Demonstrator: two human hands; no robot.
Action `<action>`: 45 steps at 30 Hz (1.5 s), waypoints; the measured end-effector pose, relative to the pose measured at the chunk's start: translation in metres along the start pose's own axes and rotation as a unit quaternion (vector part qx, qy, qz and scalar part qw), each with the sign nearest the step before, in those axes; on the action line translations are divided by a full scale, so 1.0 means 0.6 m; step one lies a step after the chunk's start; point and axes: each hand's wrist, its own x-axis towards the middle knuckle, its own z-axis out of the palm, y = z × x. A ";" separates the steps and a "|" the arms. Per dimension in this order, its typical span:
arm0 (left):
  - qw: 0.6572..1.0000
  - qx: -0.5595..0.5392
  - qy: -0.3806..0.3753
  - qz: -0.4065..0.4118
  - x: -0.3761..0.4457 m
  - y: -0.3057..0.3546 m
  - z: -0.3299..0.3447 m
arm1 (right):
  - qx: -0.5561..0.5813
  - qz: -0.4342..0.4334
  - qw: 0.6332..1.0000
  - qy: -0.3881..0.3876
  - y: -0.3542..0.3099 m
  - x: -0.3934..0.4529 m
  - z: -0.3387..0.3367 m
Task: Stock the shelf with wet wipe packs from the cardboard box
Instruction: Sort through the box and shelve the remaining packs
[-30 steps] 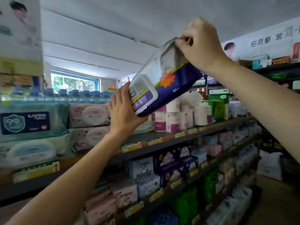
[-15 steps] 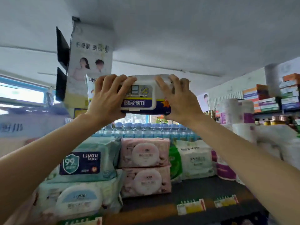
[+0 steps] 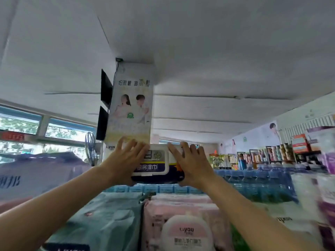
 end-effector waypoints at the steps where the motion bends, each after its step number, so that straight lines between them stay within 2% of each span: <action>1: 0.998 0.008 -0.053 0.018 -0.005 0.004 0.004 | -0.010 -0.025 1.000 -0.006 -0.003 0.002 0.015; 3: 0.989 -0.009 -0.142 0.039 -0.009 -0.004 0.009 | -0.006 -0.059 0.997 -0.049 -0.006 -0.003 0.039; 5: 0.967 -0.087 -0.239 0.011 -0.007 -0.022 0.001 | 0.025 -0.067 0.993 -0.092 -0.001 -0.015 0.048; 7: 0.948 -0.168 -0.271 -0.010 -0.002 -0.034 -0.004 | 0.038 -0.081 0.991 -0.104 0.010 -0.021 0.038; 9: 0.945 -0.177 -0.276 -0.017 0.003 -0.029 -0.010 | 0.078 -0.071 0.986 -0.133 0.020 -0.024 0.017; 12: 0.947 -0.183 -0.263 -0.032 0.004 0.000 -0.027 | 0.036 -0.057 0.988 -0.141 0.027 -0.030 -0.020; 15: 0.937 -0.278 -0.210 -0.023 0.007 0.021 -0.046 | -0.012 -0.018 0.987 -0.160 0.023 -0.043 -0.047; 22: 0.922 -0.368 -0.086 0.091 0.004 0.113 -0.153 | 0.007 0.100 0.971 -0.216 0.031 -0.141 -0.161; 26: 0.878 -0.441 -0.037 0.182 -0.018 0.218 -0.247 | 0.014 0.189 0.941 -0.281 0.037 -0.282 -0.237; 30: 0.774 -0.563 -0.045 0.286 -0.101 0.383 -0.374 | -0.010 0.249 0.868 -0.429 0.014 -0.507 -0.351; 32: 0.733 -0.577 -0.046 0.357 -0.166 0.476 -0.452 | -0.003 0.303 0.818 -0.488 -0.010 -0.644 -0.435; 35: 0.677 -0.548 -0.043 0.489 -0.296 0.605 -0.588 | 0.003 0.445 0.704 -0.553 -0.065 -0.855 -0.578; 37: 0.623 -0.553 -0.035 0.552 -0.392 0.675 -0.685 | -0.004 0.556 0.638 -0.533 -0.120 -0.989 -0.684; 39: 0.579 -0.559 -0.039 0.593 -0.490 0.732 -0.778 | -0.030 0.647 0.590 -0.482 -0.183 -1.112 -0.780; 42: 0.500 -0.571 -0.068 0.648 -0.642 0.803 -0.907 | -0.022 0.753 0.463 -0.467 -0.293 -1.291 -0.898; 45: 0.450 -0.541 -0.075 0.707 -0.782 0.860 -1.016 | 0.026 0.812 0.355 -0.462 -0.393 -1.434 -0.987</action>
